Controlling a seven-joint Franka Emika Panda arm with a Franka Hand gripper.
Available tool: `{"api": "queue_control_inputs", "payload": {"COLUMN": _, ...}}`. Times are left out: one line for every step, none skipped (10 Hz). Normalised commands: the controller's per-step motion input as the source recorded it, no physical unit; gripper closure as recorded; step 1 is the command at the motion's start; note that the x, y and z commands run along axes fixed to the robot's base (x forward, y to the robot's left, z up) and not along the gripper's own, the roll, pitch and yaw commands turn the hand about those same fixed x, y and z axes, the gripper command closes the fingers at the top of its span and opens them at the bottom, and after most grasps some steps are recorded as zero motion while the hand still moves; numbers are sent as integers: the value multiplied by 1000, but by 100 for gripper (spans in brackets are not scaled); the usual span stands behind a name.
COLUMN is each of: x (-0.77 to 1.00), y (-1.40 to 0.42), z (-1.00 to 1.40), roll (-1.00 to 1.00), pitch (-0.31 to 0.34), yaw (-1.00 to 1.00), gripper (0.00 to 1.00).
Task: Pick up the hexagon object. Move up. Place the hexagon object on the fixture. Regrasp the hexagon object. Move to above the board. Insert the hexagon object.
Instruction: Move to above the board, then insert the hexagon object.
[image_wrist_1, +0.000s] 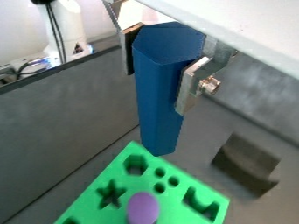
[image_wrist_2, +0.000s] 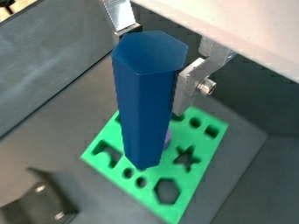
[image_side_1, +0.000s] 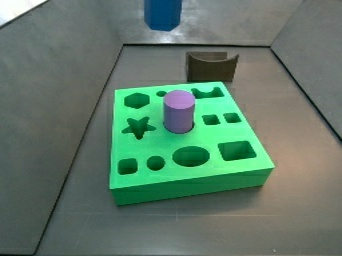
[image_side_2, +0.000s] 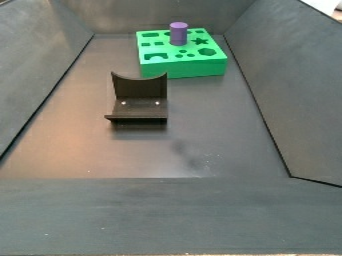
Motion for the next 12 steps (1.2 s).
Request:
{"api": "queue_control_inputs", "payload": {"x": -44, "y": 20, "z": 0, "roll": -445, "pitch": -15, "yaw": -5, "gripper": 100}}
{"api": "queue_control_inputs", "payload": {"x": -31, "y": 15, "z": -3, "roll": -300, "pitch": -16, "yaw": -7, "gripper": 100}}
{"api": "queue_control_inputs", "payload": {"x": -28, "y": 18, "z": 3, "roll": -207, "pitch": -16, "yaw": -7, "gripper": 100}}
{"api": "queue_control_inputs", "payload": {"x": -400, "y": 289, "z": -600, "roll": -19, "pitch": -3, "yaw": -371, "gripper": 100}}
{"api": "queue_control_inputs", "payload": {"x": -431, "y": 280, "z": -657, "roll": 0, "pitch": 0, "yaw": -440, "gripper": 100}}
{"api": "queue_control_inputs", "payload": {"x": -509, "y": 289, "z": -737, "roll": -1, "pitch": -26, "yaw": -509, "gripper": 100}}
{"api": "queue_control_inputs", "payload": {"x": -426, "y": 266, "z": -760, "roll": -91, "pitch": -76, "yaw": -503, "gripper": 100}}
{"api": "queue_control_inputs", "payload": {"x": -386, "y": 143, "z": -694, "roll": -160, "pitch": -150, "yaw": -580, "gripper": 100}}
{"api": "queue_control_inputs", "payload": {"x": -326, "y": 0, "z": -540, "roll": -193, "pitch": -223, "yaw": -674, "gripper": 100}}
{"api": "queue_control_inputs", "payload": {"x": -183, "y": 0, "z": -454, "roll": -209, "pitch": -241, "yaw": -766, "gripper": 100}}
{"api": "queue_control_inputs", "payload": {"x": -94, "y": 0, "z": -517, "roll": -184, "pitch": -221, "yaw": -840, "gripper": 100}}
{"api": "queue_control_inputs", "payload": {"x": 0, "y": 71, "z": -303, "roll": -159, "pitch": -153, "yaw": -434, "gripper": 100}}
